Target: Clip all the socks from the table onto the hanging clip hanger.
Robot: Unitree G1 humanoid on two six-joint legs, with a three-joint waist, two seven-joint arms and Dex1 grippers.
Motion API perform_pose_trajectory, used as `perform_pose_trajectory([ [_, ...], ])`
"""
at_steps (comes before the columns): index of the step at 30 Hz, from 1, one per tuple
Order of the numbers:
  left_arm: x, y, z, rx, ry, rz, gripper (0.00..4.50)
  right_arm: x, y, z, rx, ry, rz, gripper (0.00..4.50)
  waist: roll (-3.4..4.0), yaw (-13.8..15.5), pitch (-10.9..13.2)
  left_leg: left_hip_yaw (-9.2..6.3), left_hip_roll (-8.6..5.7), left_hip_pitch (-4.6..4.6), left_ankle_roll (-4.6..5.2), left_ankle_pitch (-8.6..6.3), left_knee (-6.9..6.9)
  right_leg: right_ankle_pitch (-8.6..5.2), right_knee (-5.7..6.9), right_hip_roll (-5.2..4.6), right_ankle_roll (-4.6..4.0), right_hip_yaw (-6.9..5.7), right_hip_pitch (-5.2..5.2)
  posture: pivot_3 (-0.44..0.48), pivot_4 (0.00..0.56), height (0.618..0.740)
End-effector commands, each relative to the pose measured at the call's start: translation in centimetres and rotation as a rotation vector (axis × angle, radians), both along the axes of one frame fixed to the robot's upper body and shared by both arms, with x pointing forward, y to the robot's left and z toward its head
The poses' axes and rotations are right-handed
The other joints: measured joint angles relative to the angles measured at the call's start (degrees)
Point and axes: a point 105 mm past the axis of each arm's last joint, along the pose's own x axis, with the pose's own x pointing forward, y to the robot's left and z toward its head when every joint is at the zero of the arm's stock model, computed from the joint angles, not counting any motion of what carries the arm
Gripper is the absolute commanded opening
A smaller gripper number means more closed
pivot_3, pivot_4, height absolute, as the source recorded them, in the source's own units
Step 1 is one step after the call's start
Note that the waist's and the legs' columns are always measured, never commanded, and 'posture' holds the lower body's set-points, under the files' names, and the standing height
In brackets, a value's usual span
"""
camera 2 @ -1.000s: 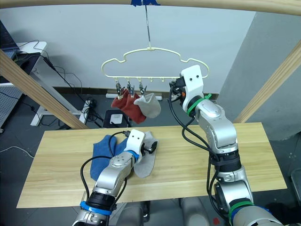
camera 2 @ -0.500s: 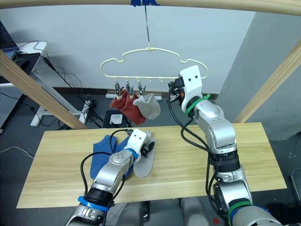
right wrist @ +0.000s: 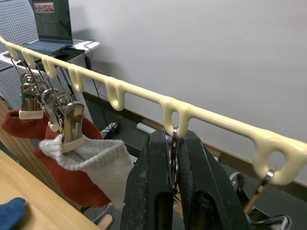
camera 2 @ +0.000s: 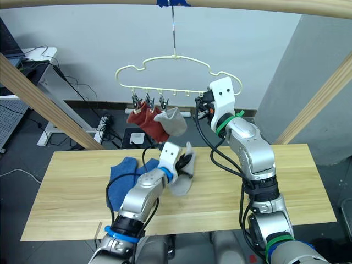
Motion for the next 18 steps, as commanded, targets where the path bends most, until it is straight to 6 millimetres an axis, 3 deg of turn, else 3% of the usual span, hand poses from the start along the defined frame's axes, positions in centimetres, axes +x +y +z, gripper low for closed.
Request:
perform_pose_trajectory([
  [1, -0.1, -1.1, 2.6, -0.077, -0.087, -0.023, 0.05, -0.8, 0.1, 1.8, 0.027, -0.061, 0.014, 0.00, 0.00, -0.2, 0.0, 0.00, 0.00, 0.00, 0.00, 0.00, -0.02, 0.00, 0.00, 0.00, 0.00, 0.00, 0.00, -0.203, 0.281, 0.740],
  [9, 0.2, -3.0, 5.4, -0.120, -0.186, -0.033, 0.05, -0.9, 0.3, 1.7, 0.034, -0.050, 0.023, 0.00, 0.00, -0.5, 0.0, 0.02, -0.03, 0.00, 0.00, 0.00, -0.02, 0.00, 0.00, 0.08, 0.00, 0.02, -0.03, -0.203, 0.281, 0.740],
  [18, 0.1, -3.8, 7.0, -0.161, -0.222, -0.042, 0.05, -1.1, 0.5, 1.5, 0.037, -0.039, 0.031, 0.00, 0.00, -0.8, 0.0, 0.04, -0.05, 0.00, 0.00, 0.00, -0.04, 0.00, -0.02, 0.09, 0.01, 0.04, -0.03, -0.206, 0.283, 0.740],
])
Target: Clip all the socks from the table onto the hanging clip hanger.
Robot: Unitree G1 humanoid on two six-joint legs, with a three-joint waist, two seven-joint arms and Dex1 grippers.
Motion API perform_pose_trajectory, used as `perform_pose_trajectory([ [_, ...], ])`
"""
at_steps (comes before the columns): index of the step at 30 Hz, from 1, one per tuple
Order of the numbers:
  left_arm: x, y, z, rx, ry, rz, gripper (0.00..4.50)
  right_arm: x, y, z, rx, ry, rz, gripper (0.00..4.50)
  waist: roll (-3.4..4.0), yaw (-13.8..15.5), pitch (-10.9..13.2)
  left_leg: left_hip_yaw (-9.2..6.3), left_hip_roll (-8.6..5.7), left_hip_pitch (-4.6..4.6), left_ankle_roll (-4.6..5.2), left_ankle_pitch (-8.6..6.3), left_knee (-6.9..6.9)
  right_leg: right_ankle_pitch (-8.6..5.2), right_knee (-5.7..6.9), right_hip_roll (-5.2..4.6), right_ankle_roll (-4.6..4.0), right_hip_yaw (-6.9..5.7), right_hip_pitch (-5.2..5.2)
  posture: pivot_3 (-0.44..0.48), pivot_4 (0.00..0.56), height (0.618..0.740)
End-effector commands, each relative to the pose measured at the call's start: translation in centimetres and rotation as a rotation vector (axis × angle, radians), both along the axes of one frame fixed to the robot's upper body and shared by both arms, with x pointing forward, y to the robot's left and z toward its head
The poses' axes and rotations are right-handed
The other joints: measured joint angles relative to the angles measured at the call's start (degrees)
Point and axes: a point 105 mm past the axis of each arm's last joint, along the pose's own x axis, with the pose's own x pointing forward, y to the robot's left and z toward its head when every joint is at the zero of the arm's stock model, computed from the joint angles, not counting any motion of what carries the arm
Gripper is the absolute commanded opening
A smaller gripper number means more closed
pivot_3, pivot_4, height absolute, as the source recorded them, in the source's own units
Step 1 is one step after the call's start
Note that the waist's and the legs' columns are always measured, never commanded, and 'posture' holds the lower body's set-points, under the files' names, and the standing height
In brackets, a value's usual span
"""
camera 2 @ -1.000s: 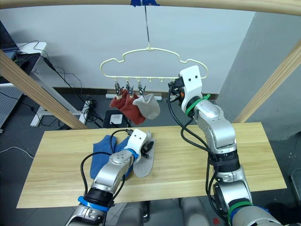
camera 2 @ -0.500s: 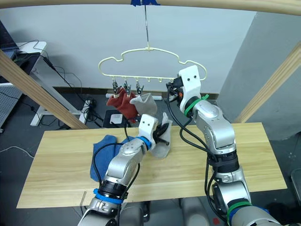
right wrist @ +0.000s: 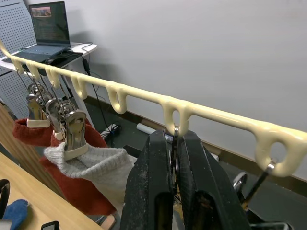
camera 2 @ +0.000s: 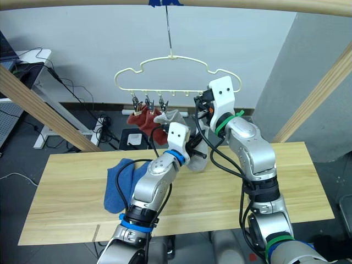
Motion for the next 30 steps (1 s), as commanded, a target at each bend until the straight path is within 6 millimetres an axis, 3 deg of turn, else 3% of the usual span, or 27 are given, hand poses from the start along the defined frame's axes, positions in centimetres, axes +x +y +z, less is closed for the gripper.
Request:
perform_pose_trajectory([
  [1, -0.5, -0.9, 2.3, -0.050, -0.074, -0.030, 0.05, -0.8, 0.4, 1.3, 0.026, -0.048, 0.029, 0.00, 0.00, -0.3, 0.0, 0.00, 0.00, 0.00, 0.00, 0.00, 0.00, 0.00, 0.00, 0.00, 0.00, 0.00, 0.00, -0.206, 0.283, 0.740],
  [26, -0.6, -1.4, 5.3, -0.140, -0.120, -0.043, 0.05, -0.7, 0.5, 0.9, 0.022, -0.033, 0.026, 0.00, 0.00, -0.6, 0.0, 0.01, -0.03, 0.00, 0.00, 0.00, 0.01, 0.00, -0.01, 0.01, 0.01, 0.01, 0.00, -0.199, 0.282, 0.740],
  [30, -0.6, -1.3, 5.0, -0.131, -0.115, -0.040, 0.00, -0.8, 0.3, 1.1, 0.048, -0.035, 0.019, 1.26, 0.00, -0.6, 0.0, 0.00, -0.03, 0.00, 0.00, 0.00, 0.00, 0.00, -0.01, 0.01, 0.01, 0.00, 0.00, -0.199, 0.282, 0.740],
])
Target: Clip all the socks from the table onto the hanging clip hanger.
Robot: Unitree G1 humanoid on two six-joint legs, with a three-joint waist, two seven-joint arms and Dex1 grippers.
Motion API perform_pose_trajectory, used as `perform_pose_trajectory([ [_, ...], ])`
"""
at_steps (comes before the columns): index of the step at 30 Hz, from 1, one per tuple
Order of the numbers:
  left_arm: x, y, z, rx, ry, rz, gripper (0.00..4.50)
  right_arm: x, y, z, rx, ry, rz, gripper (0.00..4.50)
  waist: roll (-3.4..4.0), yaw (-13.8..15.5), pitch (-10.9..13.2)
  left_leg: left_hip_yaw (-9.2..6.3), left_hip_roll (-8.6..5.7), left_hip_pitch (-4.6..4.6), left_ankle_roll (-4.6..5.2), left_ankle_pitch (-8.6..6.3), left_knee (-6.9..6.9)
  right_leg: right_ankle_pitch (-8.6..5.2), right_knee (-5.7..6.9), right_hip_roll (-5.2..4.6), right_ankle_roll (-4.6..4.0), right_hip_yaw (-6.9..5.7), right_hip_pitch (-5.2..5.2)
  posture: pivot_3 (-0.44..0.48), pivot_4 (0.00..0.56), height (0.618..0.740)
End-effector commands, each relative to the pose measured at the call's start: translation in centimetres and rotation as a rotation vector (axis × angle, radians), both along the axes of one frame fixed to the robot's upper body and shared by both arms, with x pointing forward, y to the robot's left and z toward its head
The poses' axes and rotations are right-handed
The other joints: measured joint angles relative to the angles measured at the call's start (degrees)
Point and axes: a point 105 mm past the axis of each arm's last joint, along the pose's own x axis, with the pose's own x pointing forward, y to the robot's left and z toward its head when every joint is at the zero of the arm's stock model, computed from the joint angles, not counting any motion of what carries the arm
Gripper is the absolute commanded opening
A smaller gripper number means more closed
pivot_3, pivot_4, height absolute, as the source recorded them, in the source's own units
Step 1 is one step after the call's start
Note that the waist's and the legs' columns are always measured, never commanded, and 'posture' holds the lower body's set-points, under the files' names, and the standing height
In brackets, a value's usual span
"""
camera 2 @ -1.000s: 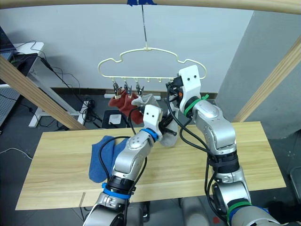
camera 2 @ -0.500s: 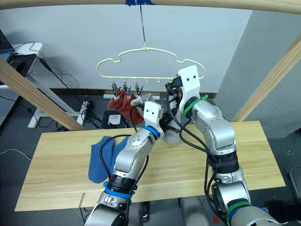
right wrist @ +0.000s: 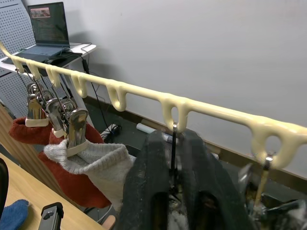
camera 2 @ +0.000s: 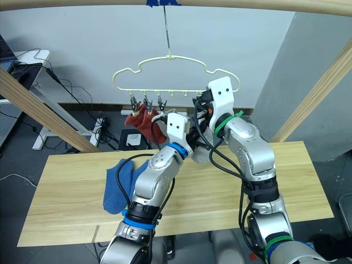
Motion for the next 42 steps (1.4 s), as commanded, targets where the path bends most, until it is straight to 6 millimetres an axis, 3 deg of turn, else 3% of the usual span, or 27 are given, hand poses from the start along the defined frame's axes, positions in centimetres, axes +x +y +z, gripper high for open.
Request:
perform_pose_trajectory([
  [1, -0.4, -0.4, 1.7, -0.022, -0.057, -0.014, 0.00, -0.7, 0.0, 1.3, 0.041, -0.042, 0.015, 1.70, 0.00, 0.0, 0.0, 0.00, 0.00, 0.00, 0.00, 0.00, 0.00, 0.00, 0.00, 0.00, 0.00, 0.00, 0.00, -0.199, 0.282, 0.740],
  [5, -0.4, -0.5, 1.4, 0.000, -0.054, -0.011, 0.00, -1.0, 0.2, 1.4, 0.048, -0.038, 0.032, 3.10, 0.00, 0.0, 0.0, 0.00, 0.00, 0.00, 0.00, 0.00, 0.00, 0.00, 0.00, 0.00, 0.00, 0.01, 0.00, -0.198, 0.278, 0.740],
  [7, -0.4, -0.5, 1.2, 0.004, -0.052, -0.011, 0.00, -1.2, 0.1, 1.5, 0.054, -0.036, 0.038, 3.10, 0.00, 0.0, 0.0, 0.00, 0.00, 0.00, 0.00, 0.00, 0.00, 0.00, 0.00, 0.00, 0.00, 0.00, 0.00, -0.199, 0.277, 0.740],
  [17, -0.4, 0.2, -0.2, 0.093, -0.048, -0.001, 2.77, -2.8, -0.1, 1.2, 0.042, -0.006, 0.094, 3.13, 0.00, 0.0, 0.0, -0.01, -0.01, -0.01, 0.00, 0.00, 0.00, 0.00, -0.01, 0.00, 0.00, 0.00, 0.00, -0.204, 0.272, 0.740],
  [30, -3.5, 1.4, -1.4, 0.302, -0.153, -0.219, 2.77, -5.8, -2.7, 1.5, -0.061, -0.059, 0.127, 3.13, 0.00, 0.0, 0.0, 0.00, 0.03, -0.01, 0.00, 0.00, -0.02, 0.00, -0.02, 0.01, 0.00, 0.01, -0.02, -0.210, 0.269, 0.740],
  [38, -4.5, 4.1, 1.4, 0.323, -0.213, -0.335, 2.77, -6.1, -5.1, 1.3, -0.062, -0.076, -0.003, 3.13, 0.00, 0.0, 0.0, 0.01, 0.06, -0.01, 0.00, 0.00, -0.01, -0.01, -0.02, 0.00, 0.01, 0.03, -0.02, -0.219, 0.274, 0.740],
  [42, -4.1, 5.1, 2.6, 0.343, -0.237, -0.339, 2.81, -5.5, -5.2, 0.9, -0.052, -0.064, -0.045, 2.21, 0.00, 0.0, 0.0, 0.04, 0.06, -0.01, 0.00, 0.00, -0.01, -0.02, -0.02, 0.03, 0.02, 0.05, -0.05, -0.215, 0.274, 0.740],
])
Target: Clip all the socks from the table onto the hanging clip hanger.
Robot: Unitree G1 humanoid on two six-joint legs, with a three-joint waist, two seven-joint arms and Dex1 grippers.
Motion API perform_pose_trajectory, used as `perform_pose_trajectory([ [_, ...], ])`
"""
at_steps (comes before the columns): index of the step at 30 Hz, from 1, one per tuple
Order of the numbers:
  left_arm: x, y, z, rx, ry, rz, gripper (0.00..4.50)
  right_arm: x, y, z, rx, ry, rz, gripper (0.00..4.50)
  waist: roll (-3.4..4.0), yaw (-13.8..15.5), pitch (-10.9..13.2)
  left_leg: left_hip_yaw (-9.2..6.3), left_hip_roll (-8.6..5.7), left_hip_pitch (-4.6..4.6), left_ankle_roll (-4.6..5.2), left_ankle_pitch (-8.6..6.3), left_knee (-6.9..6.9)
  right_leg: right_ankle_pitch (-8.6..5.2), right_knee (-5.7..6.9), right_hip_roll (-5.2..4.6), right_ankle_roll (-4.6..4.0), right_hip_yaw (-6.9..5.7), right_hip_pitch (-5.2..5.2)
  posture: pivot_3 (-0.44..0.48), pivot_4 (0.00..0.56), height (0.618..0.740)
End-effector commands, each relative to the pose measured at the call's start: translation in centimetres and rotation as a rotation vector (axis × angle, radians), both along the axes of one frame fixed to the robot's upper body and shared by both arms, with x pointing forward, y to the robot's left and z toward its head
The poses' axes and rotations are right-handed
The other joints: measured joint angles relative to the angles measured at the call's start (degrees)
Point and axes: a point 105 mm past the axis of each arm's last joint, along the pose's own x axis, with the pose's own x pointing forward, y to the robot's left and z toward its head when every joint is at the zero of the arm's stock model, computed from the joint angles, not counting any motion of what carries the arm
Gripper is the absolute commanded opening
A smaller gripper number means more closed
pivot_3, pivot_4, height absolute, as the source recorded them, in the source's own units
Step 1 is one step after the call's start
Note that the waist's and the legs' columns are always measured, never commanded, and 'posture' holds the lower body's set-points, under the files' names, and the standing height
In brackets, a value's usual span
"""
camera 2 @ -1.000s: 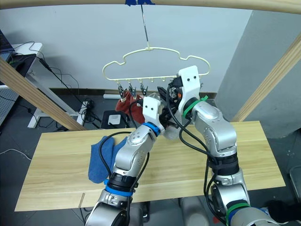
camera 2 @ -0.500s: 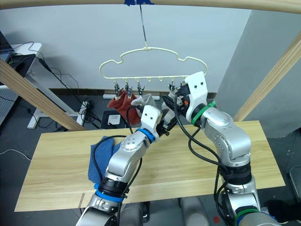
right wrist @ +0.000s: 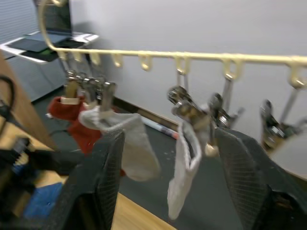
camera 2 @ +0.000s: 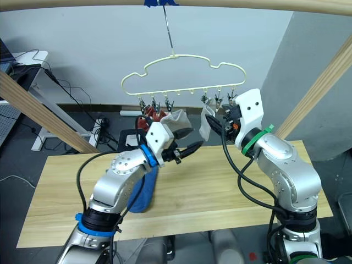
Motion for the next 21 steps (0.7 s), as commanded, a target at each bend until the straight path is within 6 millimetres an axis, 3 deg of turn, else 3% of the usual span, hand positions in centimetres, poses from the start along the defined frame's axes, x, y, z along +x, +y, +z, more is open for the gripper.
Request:
perform_pose_trajectory([
  [1, -0.2, 0.1, 2.4, -0.023, -0.062, -0.035, 2.81, 0.1, -0.1, 0.8, 0.014, -0.049, -0.033, 1.88, 0.00, 0.0, 0.0, 0.00, 0.00, 0.00, 0.00, 0.00, 0.00, 0.00, 0.00, 0.00, 0.00, 0.01, 0.00, -0.215, 0.274, 0.740],
  [10, 0.1, 0.1, 3.7, -0.036, -0.089, -0.033, 2.81, 2.7, -0.5, -0.3, -0.011, -0.003, -0.132, 1.88, 0.00, 0.0, 0.0, 0.01, 0.00, -0.01, 0.00, 0.00, -0.02, 0.01, -0.03, -0.02, -0.01, 0.01, 0.00, -0.195, 0.271, 0.740],
  [21, 0.0, 0.1, 3.6, -0.029, -0.086, -0.037, 2.81, 4.1, 0.8, 0.7, -0.039, -0.055, -0.091, 1.88, 0.00, 0.0, 0.0, 0.00, 0.01, -0.01, 0.00, 0.00, -0.01, 0.01, 0.00, -0.02, -0.02, 0.01, -0.02, -0.191, 0.269, 0.740],
])
